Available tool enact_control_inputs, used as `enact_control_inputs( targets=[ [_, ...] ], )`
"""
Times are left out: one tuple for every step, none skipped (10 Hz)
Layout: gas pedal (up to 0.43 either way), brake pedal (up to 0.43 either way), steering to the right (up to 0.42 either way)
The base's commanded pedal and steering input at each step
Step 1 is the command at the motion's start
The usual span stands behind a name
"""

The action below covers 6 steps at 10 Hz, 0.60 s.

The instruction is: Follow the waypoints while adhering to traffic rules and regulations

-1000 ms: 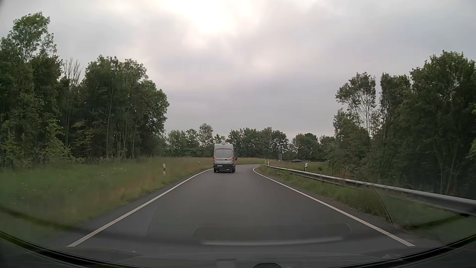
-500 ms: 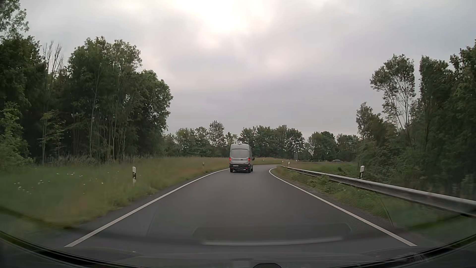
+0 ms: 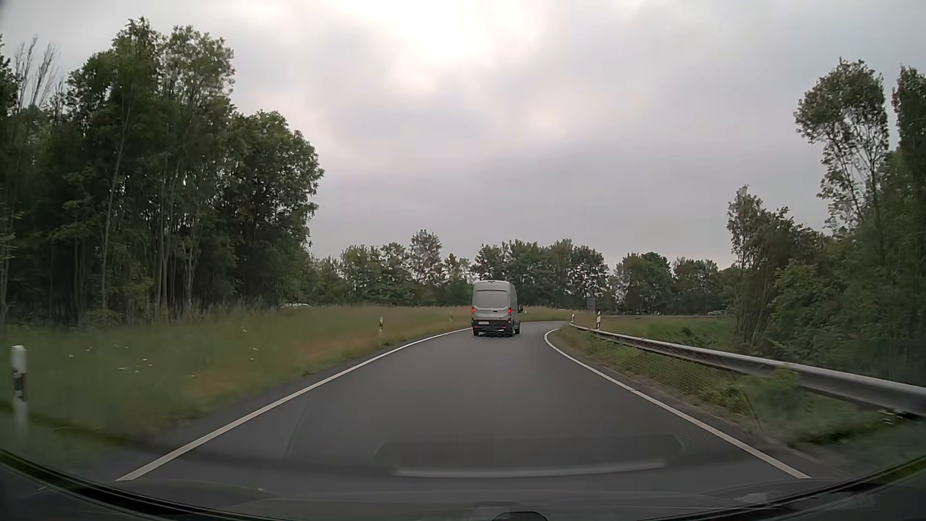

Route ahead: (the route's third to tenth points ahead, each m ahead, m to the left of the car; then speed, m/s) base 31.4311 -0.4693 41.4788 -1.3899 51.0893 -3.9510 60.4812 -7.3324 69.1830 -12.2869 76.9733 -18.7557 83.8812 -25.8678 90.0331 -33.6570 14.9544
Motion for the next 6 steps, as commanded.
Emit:
enact_control_inputs(
  targets=[
    [0.240,0.000,-0.003],
    [0.240,0.000,0.001],
    [0.240,0.000,0.005],
    [0.240,0.000,0.007],
    [0.240,0.000,0.007],
    [0.240,0.000,0.007]
  ],
)
